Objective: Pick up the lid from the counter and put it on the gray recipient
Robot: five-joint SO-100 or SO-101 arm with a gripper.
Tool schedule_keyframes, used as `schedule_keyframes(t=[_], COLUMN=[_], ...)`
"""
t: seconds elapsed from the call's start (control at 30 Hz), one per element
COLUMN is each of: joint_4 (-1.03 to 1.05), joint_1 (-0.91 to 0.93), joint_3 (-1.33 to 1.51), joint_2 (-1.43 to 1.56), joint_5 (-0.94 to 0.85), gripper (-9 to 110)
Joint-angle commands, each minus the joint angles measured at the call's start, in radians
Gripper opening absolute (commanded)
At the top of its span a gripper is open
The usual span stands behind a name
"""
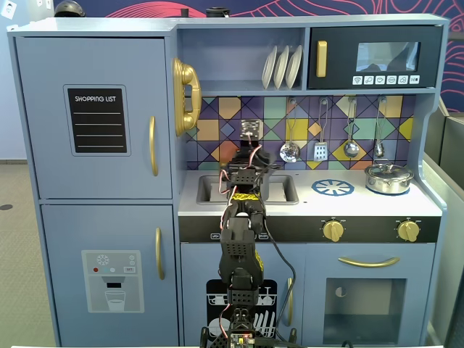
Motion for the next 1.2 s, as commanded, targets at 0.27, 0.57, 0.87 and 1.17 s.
schedule_keyframes(t=[0.27,0.57,0.87,1.17], joint_4=[-0.015,-0.012,-0.041,-0.058], joint_1=[-0.035,-0.02,-0.014,-0.005], joint_3=[-0.017,0.043,0.058,0.091], joint_2=[0.035,0.061,0.035,0.048], joint_5=[-0.018,-0.006,-0.018,-0.028], gripper=[0,0,0,0])
